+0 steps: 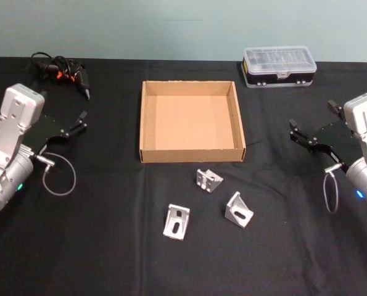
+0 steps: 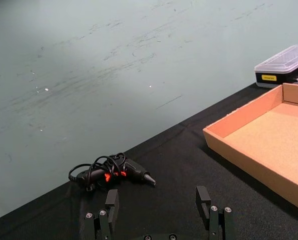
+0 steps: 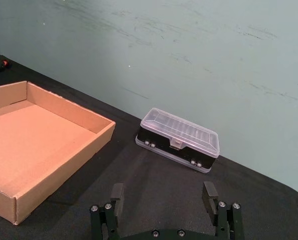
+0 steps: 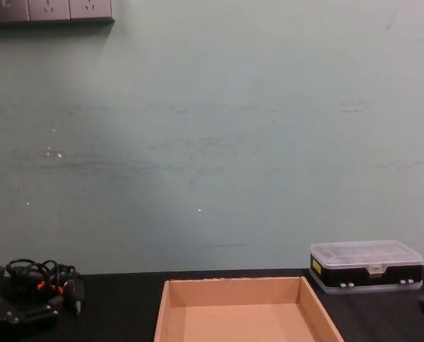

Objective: Use one hand to pick up the angle iron from the table and place it into the box.

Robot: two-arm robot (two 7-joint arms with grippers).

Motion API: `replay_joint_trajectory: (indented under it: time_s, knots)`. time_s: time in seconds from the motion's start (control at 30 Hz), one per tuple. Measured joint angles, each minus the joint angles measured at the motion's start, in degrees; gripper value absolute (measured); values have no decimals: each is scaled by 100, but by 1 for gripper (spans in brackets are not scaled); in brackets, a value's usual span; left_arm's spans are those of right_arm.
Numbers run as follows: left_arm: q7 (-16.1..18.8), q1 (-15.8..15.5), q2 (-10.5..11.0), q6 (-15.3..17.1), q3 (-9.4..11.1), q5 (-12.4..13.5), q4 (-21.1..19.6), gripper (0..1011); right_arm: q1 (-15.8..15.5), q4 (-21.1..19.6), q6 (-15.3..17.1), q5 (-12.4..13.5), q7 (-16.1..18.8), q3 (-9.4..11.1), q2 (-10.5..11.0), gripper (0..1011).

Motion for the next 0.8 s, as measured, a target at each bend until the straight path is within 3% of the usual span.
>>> replay_joint_trajectory:
  time_s: [0.8]
  knots:
    - [0, 0, 0, 0, 0, 0, 0, 1011, 0, 0, 0, 0, 0, 0, 0, 1000]
